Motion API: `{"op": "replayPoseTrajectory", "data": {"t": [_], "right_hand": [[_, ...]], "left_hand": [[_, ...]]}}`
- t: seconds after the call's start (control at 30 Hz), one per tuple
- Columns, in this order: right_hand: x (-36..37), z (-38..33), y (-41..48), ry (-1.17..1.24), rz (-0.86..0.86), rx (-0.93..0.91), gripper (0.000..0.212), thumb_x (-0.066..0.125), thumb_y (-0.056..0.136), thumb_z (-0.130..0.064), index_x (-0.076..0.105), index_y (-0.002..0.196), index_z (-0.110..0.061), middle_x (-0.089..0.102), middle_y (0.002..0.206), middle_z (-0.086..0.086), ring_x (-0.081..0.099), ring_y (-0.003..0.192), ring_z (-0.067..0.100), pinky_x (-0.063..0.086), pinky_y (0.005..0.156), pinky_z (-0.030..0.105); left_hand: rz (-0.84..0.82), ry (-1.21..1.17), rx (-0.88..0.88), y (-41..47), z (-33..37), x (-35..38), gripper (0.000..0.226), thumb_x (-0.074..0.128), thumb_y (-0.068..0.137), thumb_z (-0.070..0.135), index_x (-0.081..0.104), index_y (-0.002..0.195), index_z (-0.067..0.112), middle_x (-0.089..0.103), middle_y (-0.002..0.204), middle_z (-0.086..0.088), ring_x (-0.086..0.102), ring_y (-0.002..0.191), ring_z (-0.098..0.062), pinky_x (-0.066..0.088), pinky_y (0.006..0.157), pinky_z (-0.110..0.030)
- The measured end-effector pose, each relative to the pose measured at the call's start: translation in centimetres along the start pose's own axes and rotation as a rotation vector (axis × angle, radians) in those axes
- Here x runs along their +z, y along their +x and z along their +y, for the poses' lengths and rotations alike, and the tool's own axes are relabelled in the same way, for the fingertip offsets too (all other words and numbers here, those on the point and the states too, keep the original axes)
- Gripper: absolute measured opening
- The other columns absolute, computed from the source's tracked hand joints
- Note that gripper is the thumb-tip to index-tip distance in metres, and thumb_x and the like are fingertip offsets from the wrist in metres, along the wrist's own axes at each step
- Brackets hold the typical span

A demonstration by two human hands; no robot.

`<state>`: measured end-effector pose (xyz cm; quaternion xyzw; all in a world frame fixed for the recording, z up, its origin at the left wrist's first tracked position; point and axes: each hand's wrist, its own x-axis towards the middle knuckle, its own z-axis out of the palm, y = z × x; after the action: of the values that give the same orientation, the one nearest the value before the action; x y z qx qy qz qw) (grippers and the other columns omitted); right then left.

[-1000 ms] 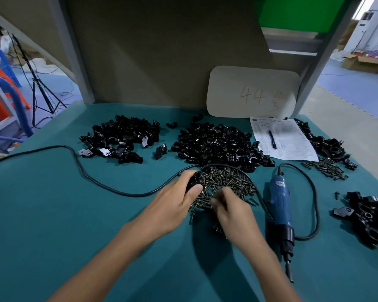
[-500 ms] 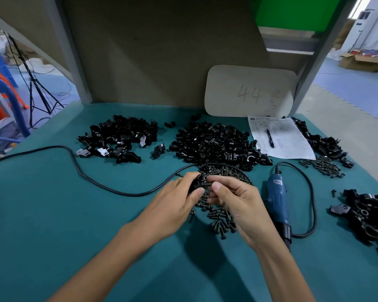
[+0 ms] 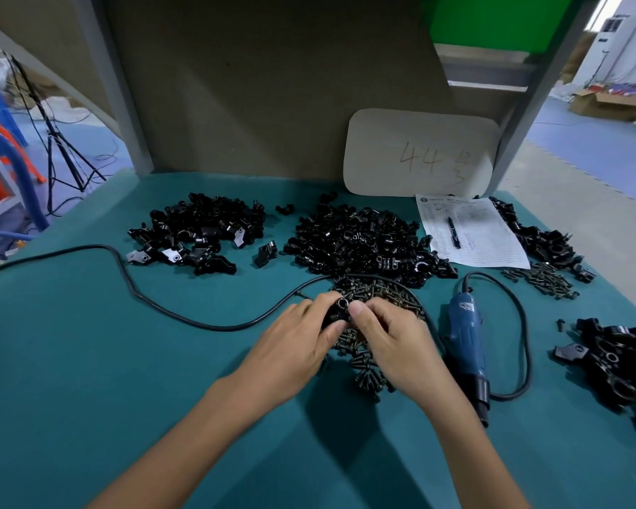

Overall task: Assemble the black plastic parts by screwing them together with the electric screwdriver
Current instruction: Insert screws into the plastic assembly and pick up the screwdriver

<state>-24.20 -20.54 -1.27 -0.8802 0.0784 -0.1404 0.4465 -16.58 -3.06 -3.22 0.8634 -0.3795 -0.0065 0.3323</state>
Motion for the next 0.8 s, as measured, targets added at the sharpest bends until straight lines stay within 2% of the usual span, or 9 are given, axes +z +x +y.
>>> {"op": "replayPoseTrajectory", "data": {"t": [0.1,0.2,0.27,0.37,0.43,0.53,0.6,0.7,0.8], "right_hand": [[-3.1,1.7,-0.2,-0.247,0.111,0.096,0.034,0.047,0.094,-0.070,0.061,0.104,-0.040,0.067,0.095,-0.019,0.062,0.086,-0.002,0.050,0.071,0.027],[-6.7,5.3,-1.0,-0.601,0.178,0.372,0.061,0.053,0.095,-0.063,0.046,0.140,-0.023,0.053,0.135,0.010,0.050,0.121,0.032,0.044,0.087,0.043],[-7.7,7.2,-1.7,-0.652,0.107,0.530,0.080,0.058,0.093,-0.064,0.030,0.152,-0.018,0.049,0.142,0.018,0.047,0.126,0.041,0.043,0.095,0.049],[-8.2,8.8,-1.4,-0.538,0.071,0.636,0.083,0.068,0.090,-0.057,0.028,0.150,-0.014,0.060,0.130,0.014,0.057,0.113,0.038,0.043,0.085,0.043],[-8.8,9.4,-0.9,-0.370,0.115,0.656,0.078,0.073,0.089,-0.048,0.036,0.146,-0.010,0.061,0.124,0.011,0.059,0.109,0.037,0.043,0.081,0.040],[-9.0,9.6,-0.5,0.281,0.269,0.632,0.039,0.072,0.093,-0.028,0.061,0.119,-0.002,0.067,0.100,0.010,0.063,0.084,0.023,0.048,0.073,0.036],[-8.6,9.1,-0.5,0.643,0.327,0.622,0.028,0.069,0.095,-0.031,0.062,0.105,-0.006,0.070,0.080,0.007,0.064,0.068,0.017,0.051,0.068,0.031],[-7.6,8.3,-0.1,1.025,0.337,0.511,0.039,0.070,0.086,-0.037,0.056,0.111,-0.009,0.075,0.091,0.009,0.068,0.083,0.017,0.062,0.076,0.034],[-5.8,7.7,0.4,1.178,0.388,0.442,0.035,0.067,0.088,-0.030,0.052,0.113,-0.011,0.074,0.098,0.011,0.075,0.095,0.019,0.064,0.078,0.039]], "left_hand": [[0.025,0.004,-0.029,-0.2,-0.9,0.8,0.052,0.017,0.100,0.069,0.032,0.140,0.040,0.053,0.120,0.014,0.048,0.111,-0.010,0.045,0.093,-0.039],[0.032,0.005,-0.079,-0.6,-2.3,1.8,0.057,0.010,0.097,0.073,0.029,0.141,0.042,0.051,0.121,0.015,0.044,0.110,-0.005,0.044,0.092,-0.035],[0.056,0.001,-0.107,-0.5,-3.0,2.6,0.053,0.014,0.099,0.070,0.028,0.141,0.042,0.050,0.121,0.014,0.042,0.108,-0.002,0.042,0.089,-0.030],[0.070,0.004,-0.130,-0.5,-3.3,3.7,0.052,0.018,0.101,0.065,0.030,0.144,0.038,0.049,0.122,0.014,0.041,0.108,-0.001,0.037,0.088,-0.026],[0.073,0.014,-0.131,-0.8,-3.6,4.1,0.053,0.018,0.101,0.065,0.031,0.145,0.038,0.050,0.124,0.014,0.044,0.112,-0.003,0.038,0.089,-0.026],[0.078,0.044,-0.109,-1.1,-3.8,4.3,0.053,0.014,0.101,0.067,0.030,0.144,0.040,0.050,0.125,0.015,0.045,0.112,-0.004,0.042,0.090,-0.028],[0.051,0.082,-0.088,-1.1,-3.7,4.4,0.052,0.013,0.101,0.067,0.027,0.143,0.041,0.049,0.120,0.014,0.045,0.107,-0.006,0.045,0.087,-0.030],[0.034,0.120,-0.077,-0.8,-3.6,4.4,0.052,0.015,0.101,0.064,0.029,0.145,0.039,0.049,0.116,0.013,0.046,0.105,-0.009,0.046,0.085,-0.031],[0.044,0.130,-0.087,-0.9,-3.7,4.4,0.053,0.015,0.101,0.064,0.030,0.145,0.038,0.049,0.115,0.014,0.046,0.104,-0.007,0.045,0.084,-0.029]]}}
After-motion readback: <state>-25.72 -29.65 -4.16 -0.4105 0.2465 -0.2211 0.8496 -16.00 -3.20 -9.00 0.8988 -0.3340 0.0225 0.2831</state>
